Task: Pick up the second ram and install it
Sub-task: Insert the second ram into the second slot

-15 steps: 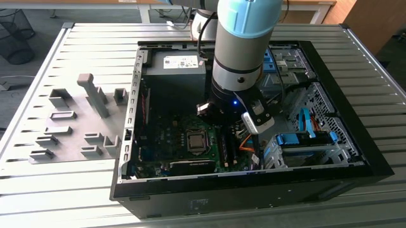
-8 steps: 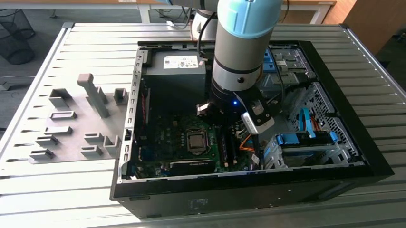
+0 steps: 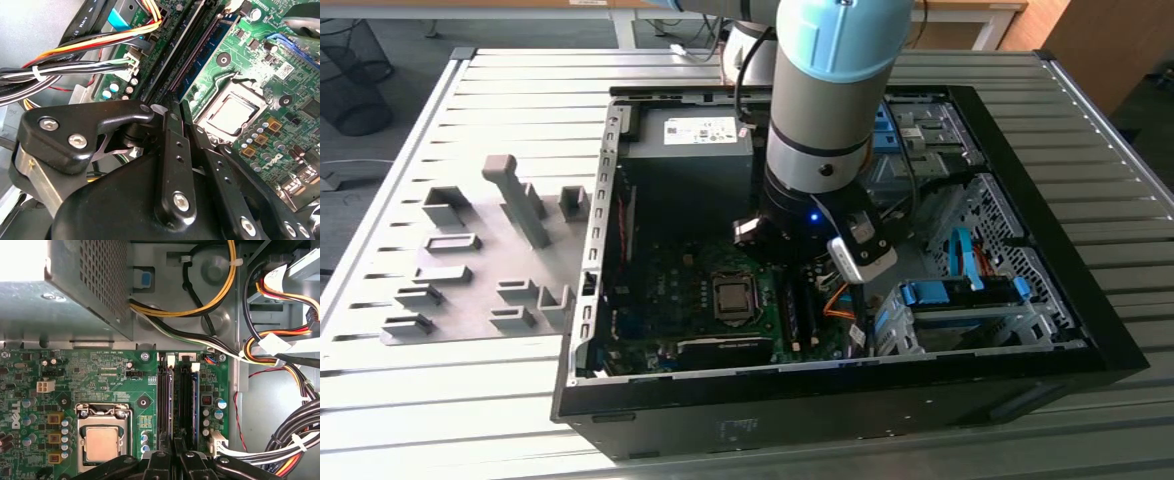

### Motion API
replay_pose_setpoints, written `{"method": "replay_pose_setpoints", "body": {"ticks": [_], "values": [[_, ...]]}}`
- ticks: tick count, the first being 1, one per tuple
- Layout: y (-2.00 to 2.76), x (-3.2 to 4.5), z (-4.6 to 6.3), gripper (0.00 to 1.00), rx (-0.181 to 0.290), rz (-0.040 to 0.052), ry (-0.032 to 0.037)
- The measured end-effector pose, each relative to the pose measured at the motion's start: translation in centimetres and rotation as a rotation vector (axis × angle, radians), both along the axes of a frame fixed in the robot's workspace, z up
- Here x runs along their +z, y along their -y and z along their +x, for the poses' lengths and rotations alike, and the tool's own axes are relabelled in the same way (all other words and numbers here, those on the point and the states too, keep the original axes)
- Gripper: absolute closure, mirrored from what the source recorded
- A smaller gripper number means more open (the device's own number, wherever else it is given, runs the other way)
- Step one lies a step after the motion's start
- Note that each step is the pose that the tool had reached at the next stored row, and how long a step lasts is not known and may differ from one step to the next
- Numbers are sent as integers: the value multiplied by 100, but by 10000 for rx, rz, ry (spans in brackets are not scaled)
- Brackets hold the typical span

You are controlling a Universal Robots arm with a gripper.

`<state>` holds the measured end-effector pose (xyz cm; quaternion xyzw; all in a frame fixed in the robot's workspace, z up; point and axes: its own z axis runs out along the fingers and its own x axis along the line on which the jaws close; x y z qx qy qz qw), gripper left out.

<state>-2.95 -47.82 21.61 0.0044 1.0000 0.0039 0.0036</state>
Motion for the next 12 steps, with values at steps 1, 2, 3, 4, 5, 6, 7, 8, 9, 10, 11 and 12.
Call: {"method": "replay_pose_setpoints", "body": {"ticks": [1, 2, 3, 4, 5, 6, 7, 8, 9, 10, 11, 12], "values": [[2, 1, 0, 86, -1, -2, -1], [3, 2, 0, 86, 0, 3, -1], [3, 2, 1, 86, 1, 7, -1], [3, 2, 1, 86, 1, 10, -1], [4, 1, 1, 86, 1, 13, -1], [3, 1, 1, 86, 1, 15, -1], [4, 1, 1, 86, 0, 16, -1], [4, 0, 0, 86, 1, 15, -1], [4, -3, 0, 86, 1, 15, -1], [4, -4, 1, 86, 1, 13, -2], [4, -7, 1, 86, 1, 14, -1], [4, -11, 1, 86, 1, 15, -1]]}}
